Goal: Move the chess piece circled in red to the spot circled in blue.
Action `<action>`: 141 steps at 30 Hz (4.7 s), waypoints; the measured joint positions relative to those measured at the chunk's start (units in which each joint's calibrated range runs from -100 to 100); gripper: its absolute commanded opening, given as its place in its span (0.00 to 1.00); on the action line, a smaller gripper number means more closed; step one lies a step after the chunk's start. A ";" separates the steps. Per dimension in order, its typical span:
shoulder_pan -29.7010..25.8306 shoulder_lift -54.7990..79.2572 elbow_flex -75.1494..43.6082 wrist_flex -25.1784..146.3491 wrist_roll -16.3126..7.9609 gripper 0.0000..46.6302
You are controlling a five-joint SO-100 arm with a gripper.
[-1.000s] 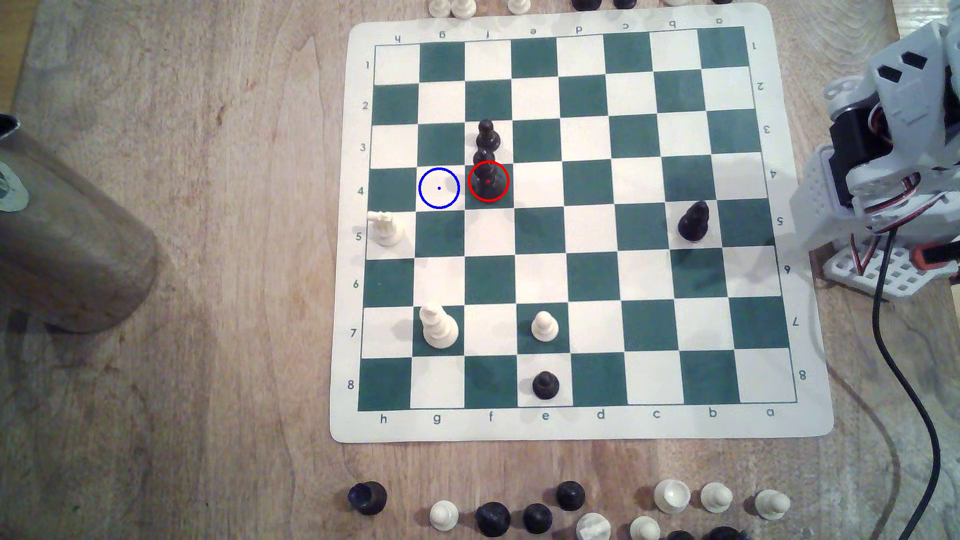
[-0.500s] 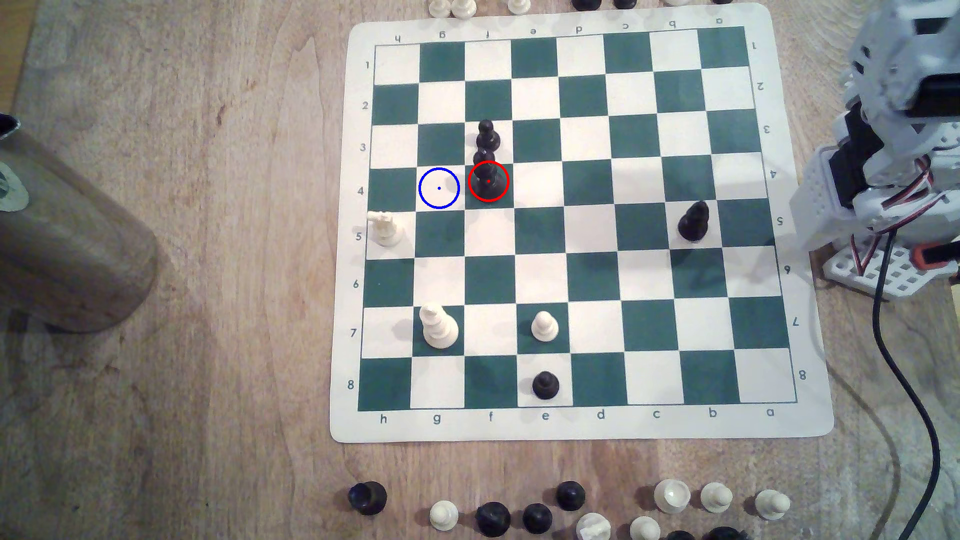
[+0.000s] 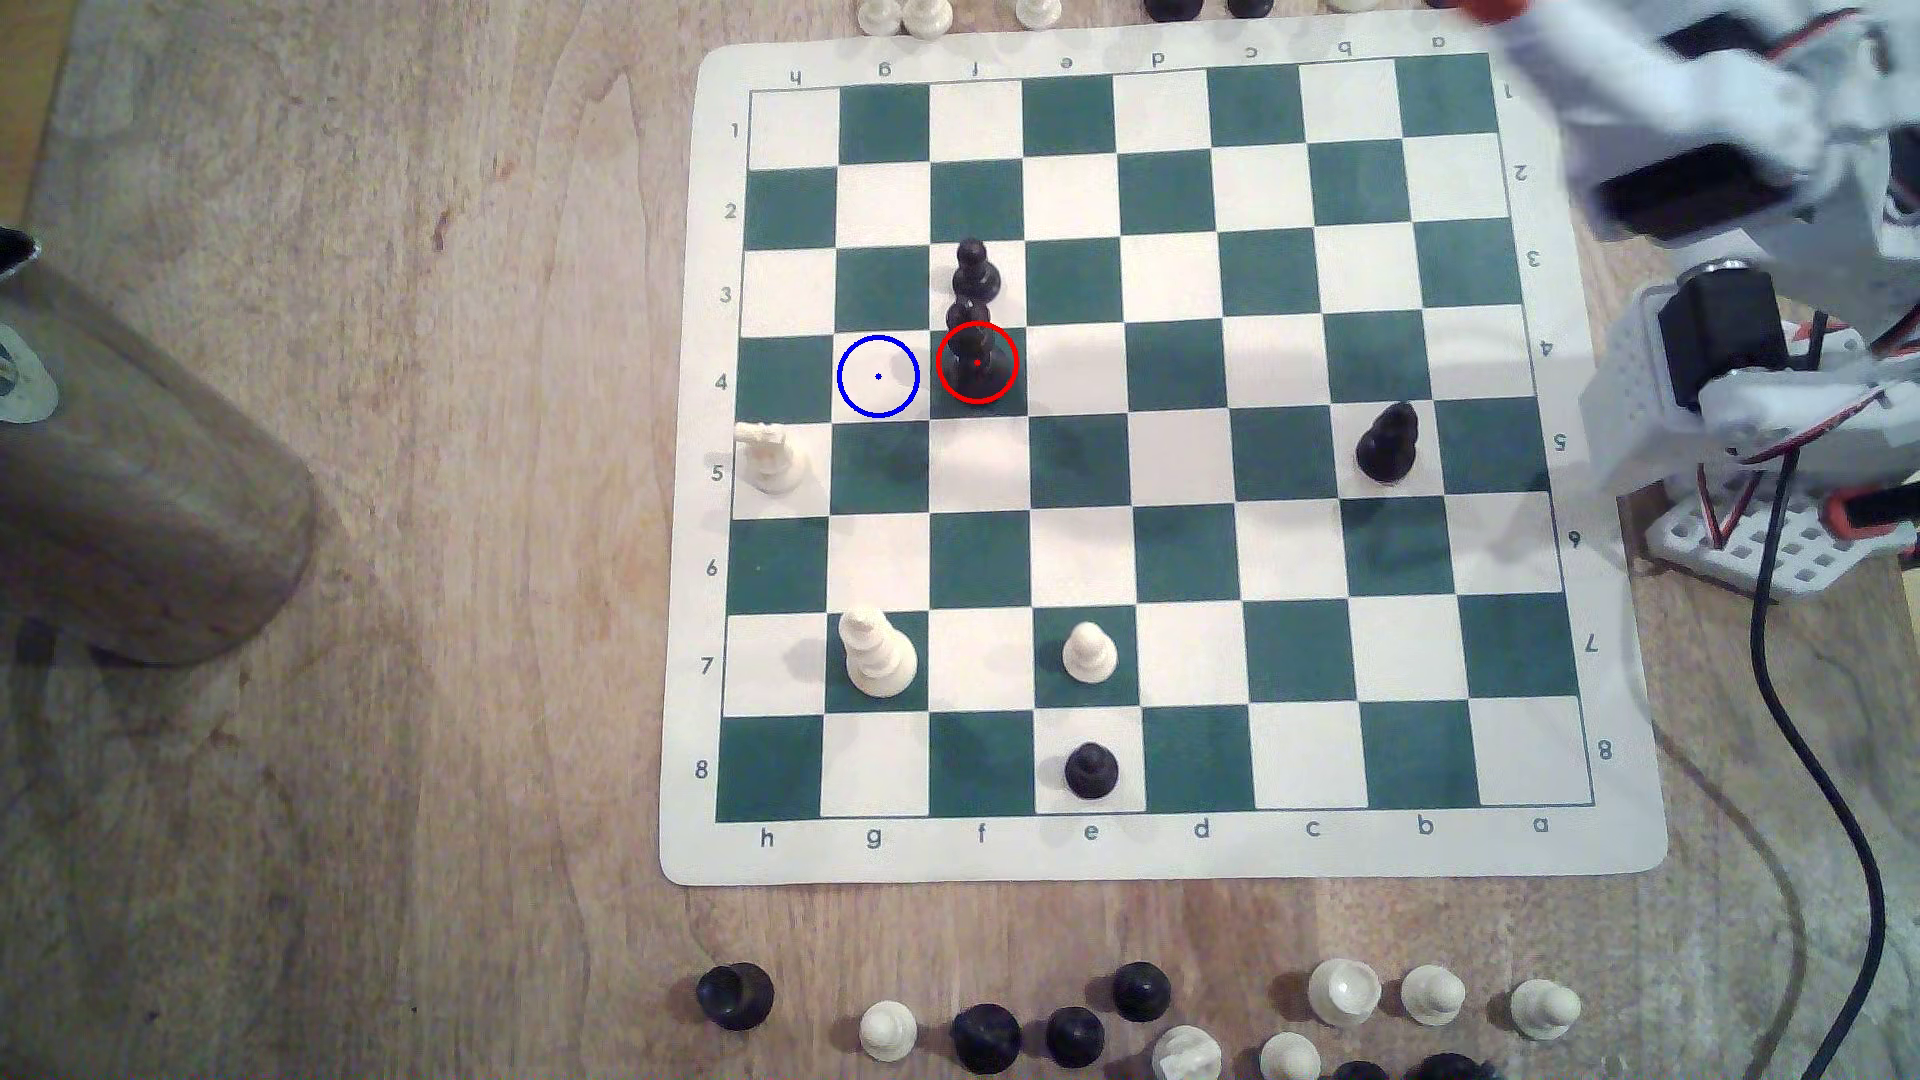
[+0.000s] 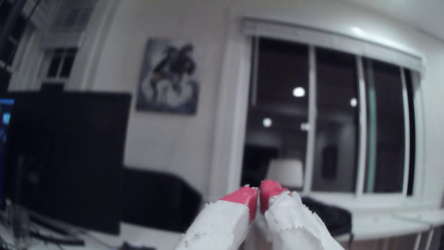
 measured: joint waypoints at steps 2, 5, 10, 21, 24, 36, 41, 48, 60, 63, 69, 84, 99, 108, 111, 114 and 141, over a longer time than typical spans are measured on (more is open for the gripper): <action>0.52 0.00 -0.81 5.74 -1.22 0.01; 1.92 0.00 -2.62 13.55 -4.93 0.00; 5.60 1.93 -7.05 30.52 -5.32 0.07; 7.67 19.02 -24.31 57.77 -4.00 0.12; 6.42 28.07 -32.44 62.07 -4.93 0.21; 6.86 52.62 -54.59 70.04 -7.77 0.40; 6.86 60.91 -59.74 71.47 -8.35 0.45; 8.48 72.14 -61.82 67.25 -8.30 0.46; 10.55 83.54 -62.36 62.07 -7.72 0.45; 10.18 83.62 -57.93 58.73 -7.72 0.46; 8.92 83.62 -51.06 52.19 -7.72 0.45; 8.92 87.98 -47.54 42.87 -7.72 0.35; 10.25 91.83 -44.55 32.35 -8.69 0.32; 10.25 91.83 -42.93 29.56 -8.89 0.27; 10.25 91.83 -42.93 29.56 -8.89 0.24; 10.18 91.83 -42.57 29.08 -8.89 0.19; 8.78 81.44 -43.11 38.49 -9.18 0.02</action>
